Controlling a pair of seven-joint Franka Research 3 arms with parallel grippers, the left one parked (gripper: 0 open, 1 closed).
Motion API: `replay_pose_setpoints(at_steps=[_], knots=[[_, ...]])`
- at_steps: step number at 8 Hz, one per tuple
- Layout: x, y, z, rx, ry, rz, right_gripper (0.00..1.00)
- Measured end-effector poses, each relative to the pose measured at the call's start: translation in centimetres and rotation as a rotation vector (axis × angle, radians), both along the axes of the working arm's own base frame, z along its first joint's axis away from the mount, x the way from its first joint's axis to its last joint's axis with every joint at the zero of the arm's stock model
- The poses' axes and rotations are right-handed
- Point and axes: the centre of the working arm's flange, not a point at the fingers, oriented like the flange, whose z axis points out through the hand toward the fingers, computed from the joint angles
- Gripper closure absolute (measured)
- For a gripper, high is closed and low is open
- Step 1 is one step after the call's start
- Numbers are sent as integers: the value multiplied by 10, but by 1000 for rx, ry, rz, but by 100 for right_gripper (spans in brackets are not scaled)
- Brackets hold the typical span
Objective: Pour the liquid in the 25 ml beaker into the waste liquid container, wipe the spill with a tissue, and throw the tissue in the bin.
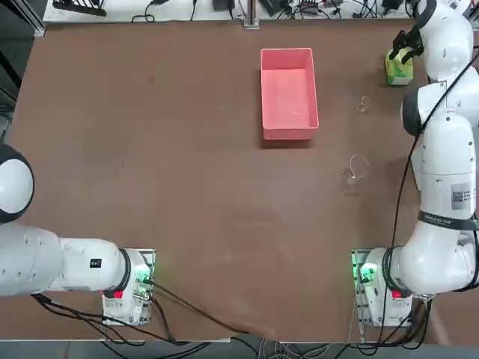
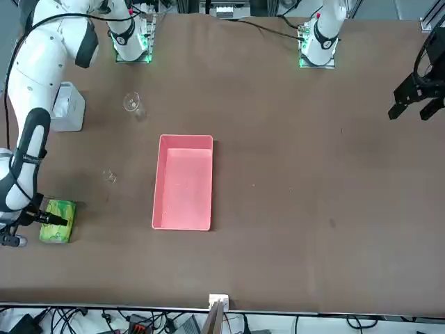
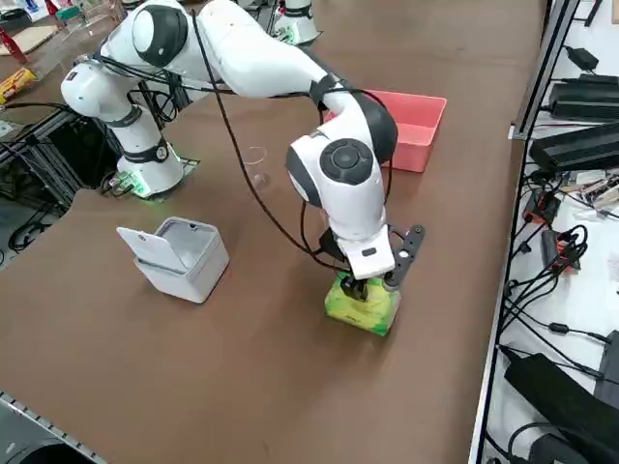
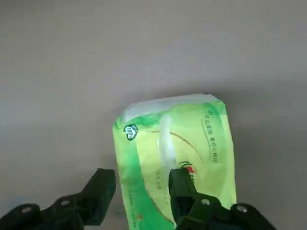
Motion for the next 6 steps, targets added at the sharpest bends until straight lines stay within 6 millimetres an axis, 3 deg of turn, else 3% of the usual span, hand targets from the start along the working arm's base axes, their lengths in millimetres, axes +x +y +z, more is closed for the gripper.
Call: replay_pose_setpoints(at_steps=[6], knots=[[-7, -20, -4, -2, 1, 14, 42]])
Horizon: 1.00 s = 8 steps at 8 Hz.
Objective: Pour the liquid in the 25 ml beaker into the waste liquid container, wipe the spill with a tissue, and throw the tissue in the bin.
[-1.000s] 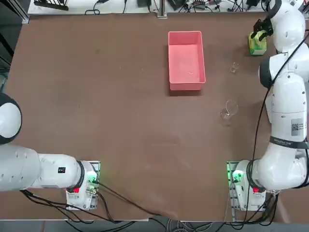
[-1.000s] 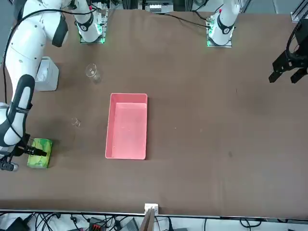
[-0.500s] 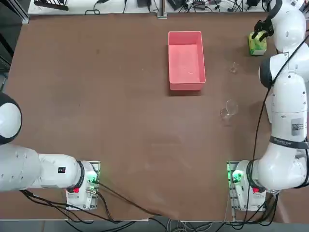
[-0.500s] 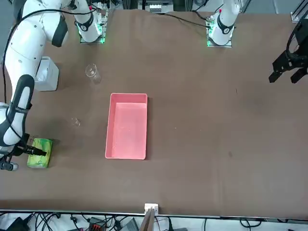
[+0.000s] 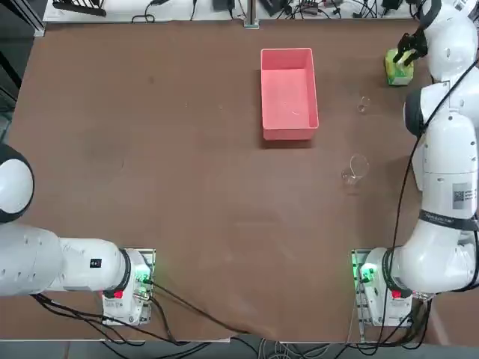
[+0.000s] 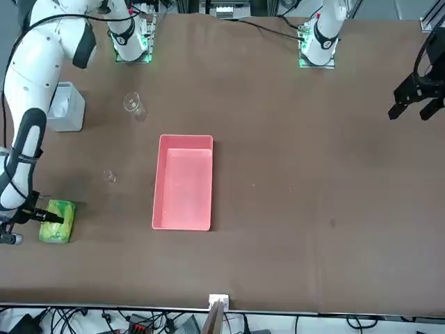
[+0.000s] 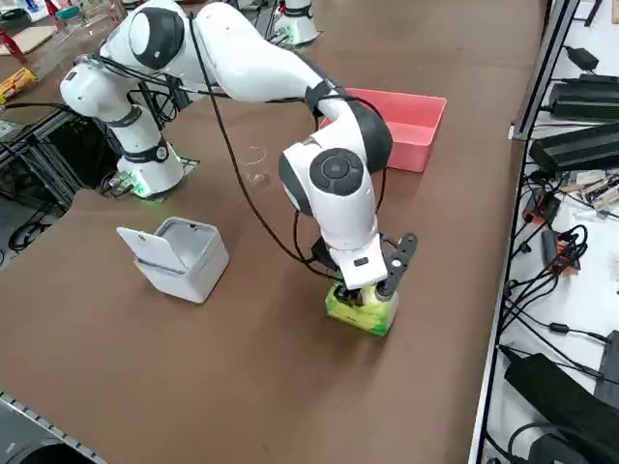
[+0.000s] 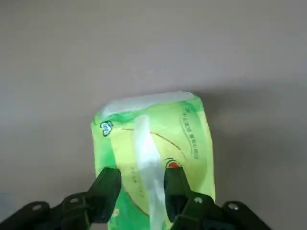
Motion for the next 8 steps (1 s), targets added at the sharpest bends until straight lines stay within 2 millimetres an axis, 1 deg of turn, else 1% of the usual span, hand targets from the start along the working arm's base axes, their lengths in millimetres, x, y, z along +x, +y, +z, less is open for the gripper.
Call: replay_pose_setpoints(at_steps=[4, 8], knots=[[-2, -2, -12, -3, 19, 12, 48], [-4, -4, -18, -4, 27, 12, 48]])
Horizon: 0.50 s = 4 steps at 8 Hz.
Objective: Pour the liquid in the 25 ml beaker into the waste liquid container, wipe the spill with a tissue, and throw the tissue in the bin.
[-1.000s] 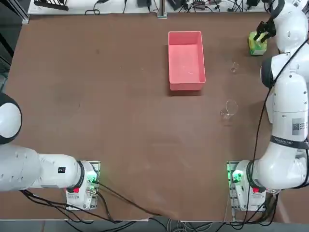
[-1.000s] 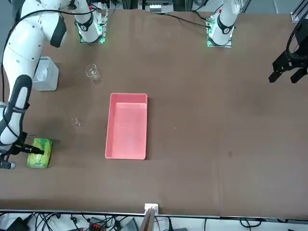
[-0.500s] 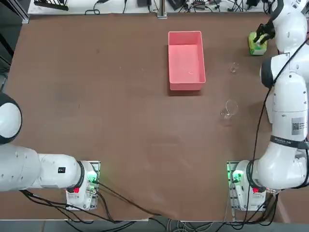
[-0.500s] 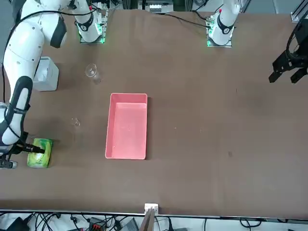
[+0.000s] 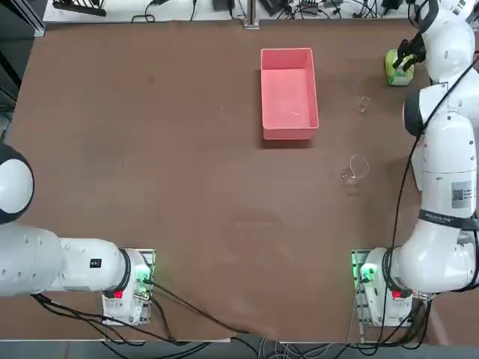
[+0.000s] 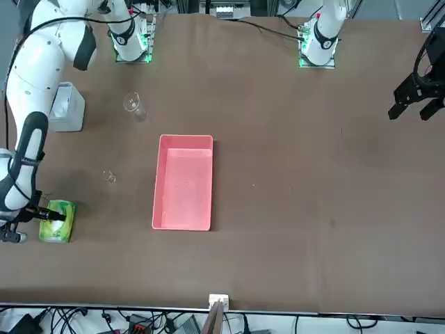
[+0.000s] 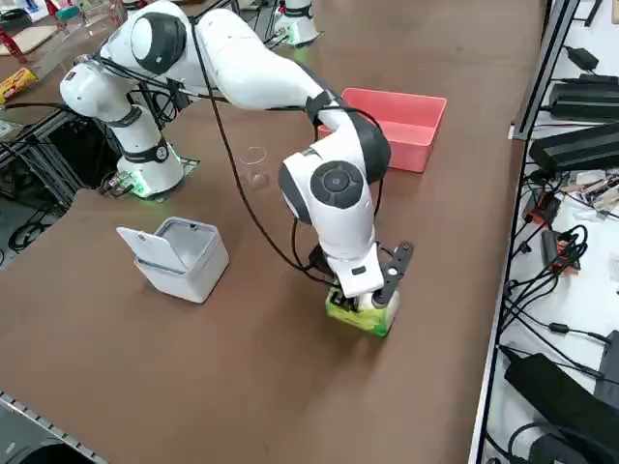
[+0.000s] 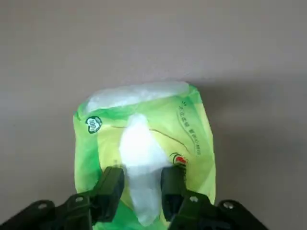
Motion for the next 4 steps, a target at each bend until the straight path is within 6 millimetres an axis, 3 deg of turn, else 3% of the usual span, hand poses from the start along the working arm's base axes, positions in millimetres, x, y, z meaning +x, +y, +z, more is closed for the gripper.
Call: replay_pose_setpoints(at_steps=[4], knots=[[-2, -5, -2, -2, 6, -2, 50]])
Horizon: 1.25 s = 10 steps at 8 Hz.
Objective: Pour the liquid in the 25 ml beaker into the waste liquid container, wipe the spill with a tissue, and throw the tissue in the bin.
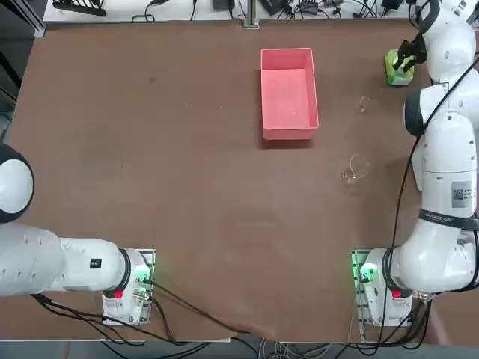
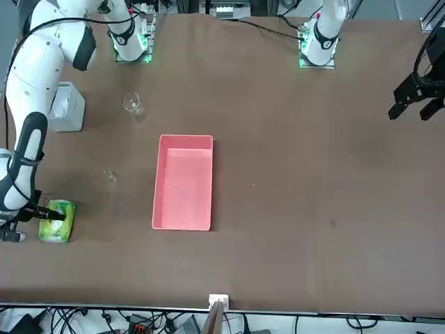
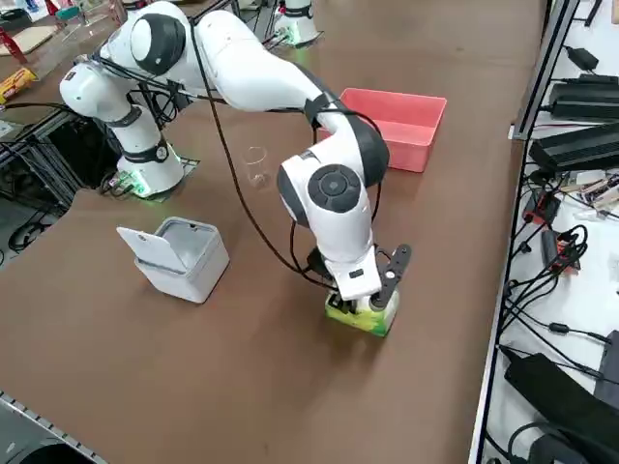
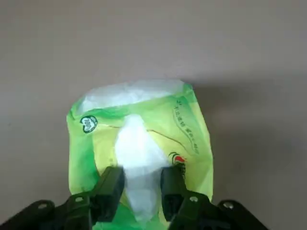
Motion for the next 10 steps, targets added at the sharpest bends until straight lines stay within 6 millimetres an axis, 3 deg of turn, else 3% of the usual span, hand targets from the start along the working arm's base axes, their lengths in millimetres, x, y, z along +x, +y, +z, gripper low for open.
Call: replay_pose_setpoints(at_steps=[3, 10], knots=[[-1, -3, 0, -10, 8, 3, 59], [-2, -4, 0, -12, 10, 3, 67]])
